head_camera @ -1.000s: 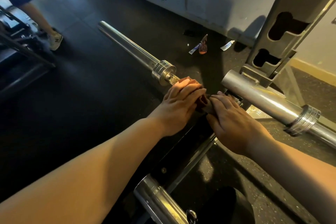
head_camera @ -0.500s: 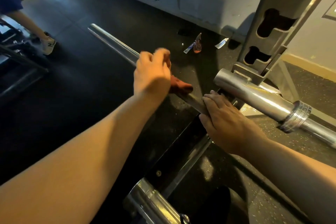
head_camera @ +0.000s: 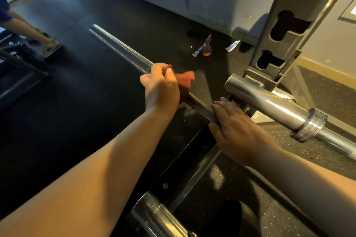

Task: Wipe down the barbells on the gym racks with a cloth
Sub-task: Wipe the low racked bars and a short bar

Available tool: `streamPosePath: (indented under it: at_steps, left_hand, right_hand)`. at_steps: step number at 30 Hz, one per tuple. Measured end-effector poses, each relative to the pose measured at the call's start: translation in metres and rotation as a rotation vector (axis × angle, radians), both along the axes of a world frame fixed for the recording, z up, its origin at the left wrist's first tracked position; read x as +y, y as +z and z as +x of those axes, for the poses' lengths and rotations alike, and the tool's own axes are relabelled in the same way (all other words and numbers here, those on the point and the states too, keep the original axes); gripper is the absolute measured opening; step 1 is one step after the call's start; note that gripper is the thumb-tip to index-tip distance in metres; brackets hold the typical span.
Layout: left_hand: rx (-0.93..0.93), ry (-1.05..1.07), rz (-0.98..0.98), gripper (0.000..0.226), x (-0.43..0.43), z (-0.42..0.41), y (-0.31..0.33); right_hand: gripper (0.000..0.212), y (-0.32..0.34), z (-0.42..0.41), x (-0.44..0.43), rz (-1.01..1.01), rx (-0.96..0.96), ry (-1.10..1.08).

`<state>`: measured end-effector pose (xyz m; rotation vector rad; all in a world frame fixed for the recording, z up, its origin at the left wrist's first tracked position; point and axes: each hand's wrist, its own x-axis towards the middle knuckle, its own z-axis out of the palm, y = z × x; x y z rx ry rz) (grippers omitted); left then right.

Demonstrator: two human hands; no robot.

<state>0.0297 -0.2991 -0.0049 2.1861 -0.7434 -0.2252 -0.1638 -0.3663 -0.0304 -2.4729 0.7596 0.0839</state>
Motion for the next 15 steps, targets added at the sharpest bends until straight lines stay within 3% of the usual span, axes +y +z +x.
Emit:
streamPosePath:
  at_steps: [2, 3, 5, 7, 10, 12, 15]
  left_hand:
    - [0.024, 0.001, 0.057, 0.02, -0.003, -0.006, 0.005]
    - [-0.036, -0.017, 0.191, 0.025, 0.0, -0.009, 0.001]
    - [-0.367, -0.03, 0.415, 0.045, 0.008, -0.012, -0.015]
    - [-0.607, -0.174, 0.378, 0.05, 0.012, -0.005, -0.029]
    - [-0.443, -0.368, 0.183, 0.027, 0.004, 0.007, -0.035]
    - [-0.296, -0.409, 0.297, 0.03, -0.003, -0.004, -0.029]
    - [-0.271, -0.416, 0.323, 0.039, -0.008, -0.02, -0.021]
  right_hand:
    - [0.06, 0.0, 0.0, 0.0, -0.007, 0.003, 0.006]
    - [0.061, 0.0, -0.001, 0.0, -0.006, 0.004, 0.006]
    - [0.062, 0.0, -0.001, 0.0, 0.006, 0.005, 0.003]
    - [0.062, -0.001, 0.001, -0.001, 0.009, 0.0, -0.003]
    - [0.061, -0.002, 0.0, -0.001, -0.004, -0.003, 0.003]
    - [0.061, -0.001, 0.0, -0.001, -0.007, -0.009, 0.009]
    - [0.061, 0.0, 0.0, 0.0, -0.018, -0.011, 0.012]
